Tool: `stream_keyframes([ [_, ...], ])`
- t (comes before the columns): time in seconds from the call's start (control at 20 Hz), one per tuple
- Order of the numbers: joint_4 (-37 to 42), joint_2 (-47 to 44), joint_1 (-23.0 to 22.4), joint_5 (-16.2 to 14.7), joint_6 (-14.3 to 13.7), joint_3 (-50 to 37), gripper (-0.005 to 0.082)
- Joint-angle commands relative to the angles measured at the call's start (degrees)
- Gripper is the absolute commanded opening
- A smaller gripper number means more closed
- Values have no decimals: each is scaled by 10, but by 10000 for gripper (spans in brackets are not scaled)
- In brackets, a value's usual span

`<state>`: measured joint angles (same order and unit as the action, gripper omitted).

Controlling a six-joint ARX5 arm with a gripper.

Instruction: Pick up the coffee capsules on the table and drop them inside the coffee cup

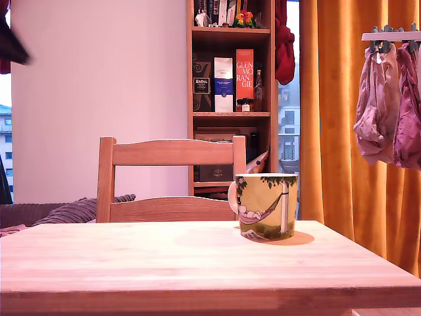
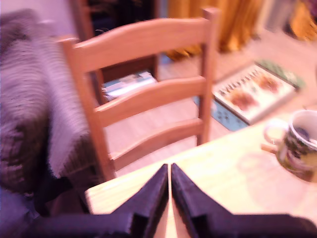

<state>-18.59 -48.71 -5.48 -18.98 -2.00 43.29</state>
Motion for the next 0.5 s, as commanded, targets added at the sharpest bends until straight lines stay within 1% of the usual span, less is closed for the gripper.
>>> stream_keyframes([
  [0.0, 9, 33, 5, -2, 7, -24, -19],
  [0.1, 5, 67, 10, 0, 27, -37, -20],
  [0.15, 5, 85, 10, 6, 28, -43, -20],
  [0.2, 4, 101, 10, 11, 40, -48, -20],
  [0.3, 4, 132, 10, 31, 57, -58, -20],
  [0.4, -2, 156, 10, 36, 62, -63, -20],
  [0.45, -10, 166, 10, 45, 62, -63, -20],
])
